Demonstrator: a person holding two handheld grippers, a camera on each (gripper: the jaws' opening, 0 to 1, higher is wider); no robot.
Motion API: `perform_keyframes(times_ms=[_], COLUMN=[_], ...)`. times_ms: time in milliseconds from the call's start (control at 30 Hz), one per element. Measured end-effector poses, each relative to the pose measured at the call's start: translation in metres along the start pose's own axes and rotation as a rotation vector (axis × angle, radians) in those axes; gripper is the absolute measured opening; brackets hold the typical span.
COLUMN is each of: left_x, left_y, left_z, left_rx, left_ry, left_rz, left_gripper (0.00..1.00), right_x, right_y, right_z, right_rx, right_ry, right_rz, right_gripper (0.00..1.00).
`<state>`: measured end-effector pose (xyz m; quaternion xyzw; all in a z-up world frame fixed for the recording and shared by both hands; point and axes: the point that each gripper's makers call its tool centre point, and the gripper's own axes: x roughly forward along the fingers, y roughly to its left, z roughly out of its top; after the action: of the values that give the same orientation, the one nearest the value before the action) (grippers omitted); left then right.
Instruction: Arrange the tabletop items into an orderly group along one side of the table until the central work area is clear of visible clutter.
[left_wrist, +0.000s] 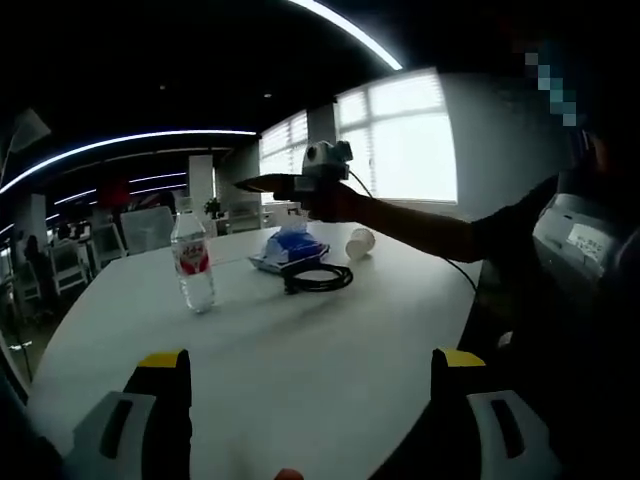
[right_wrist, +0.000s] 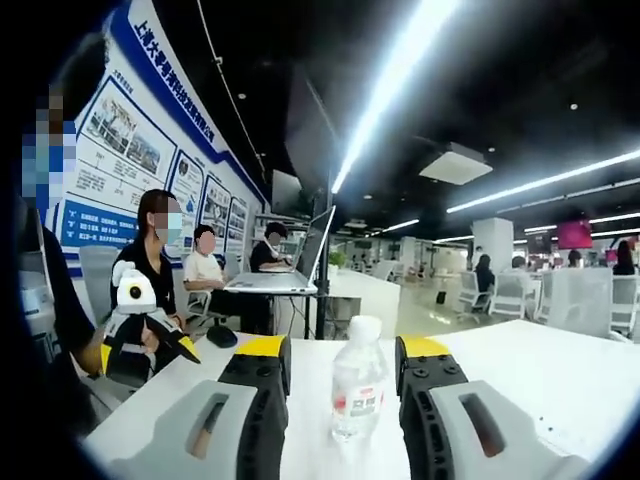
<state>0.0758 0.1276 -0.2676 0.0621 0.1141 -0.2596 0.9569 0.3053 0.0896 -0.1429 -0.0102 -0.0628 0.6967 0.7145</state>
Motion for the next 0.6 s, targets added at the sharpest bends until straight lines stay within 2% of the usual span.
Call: perform_keyframes(times_ms=[133, 233, 267, 333, 400, 467, 600], left_x=[0.001, 0.001, 0.002, 0.002, 0.003, 0.004, 0.003], left_y=[0.000, -0.001, -0.001, -0.002, -0.002, -0.004, -0.005], left_z=[0.000, 0.001, 0.000, 0.000, 0.000, 0.001, 0.003], left_rx=[0.000, -0.001, -0.002, -0.003, -0.004, -0.002, -0.001], left_ry=[0.000, -0.003, -0.003, -0.003, -0.002, -0.003, -0.007], left_rz=[-0.003, -0.005, -0.004, -0.006, -0.004, -0.008, -0.009], left_gripper=[1.00, 1.00, 1.00, 1.00, 1.00, 1.00, 1.00], right_x=[-0.008, -0.013, -0.015, -0.016, -0.017, -0.020, -0.023], right_y=[-0.001, -0.001, 0.000, -0.003, -0.004, -0.007, -0.006], right_z=[-0.002, -0.005, -0.005, -0.006, -0.006, -0.006, -0.010], right_rx=[0.008, -0.008, -0.011, -0.004, -0.009, -0.045, -0.030], right_ry=[0.011, 0.020, 0.012, 0.019, 0.014, 0.018, 0.036], right_rz=[-0.013, -0.031, -0.039, -0.054, -0.068, -0.091, -0.091], right_gripper=[0.44, 0.56, 0.63, 0.85, 0.99, 1.00, 1.00])
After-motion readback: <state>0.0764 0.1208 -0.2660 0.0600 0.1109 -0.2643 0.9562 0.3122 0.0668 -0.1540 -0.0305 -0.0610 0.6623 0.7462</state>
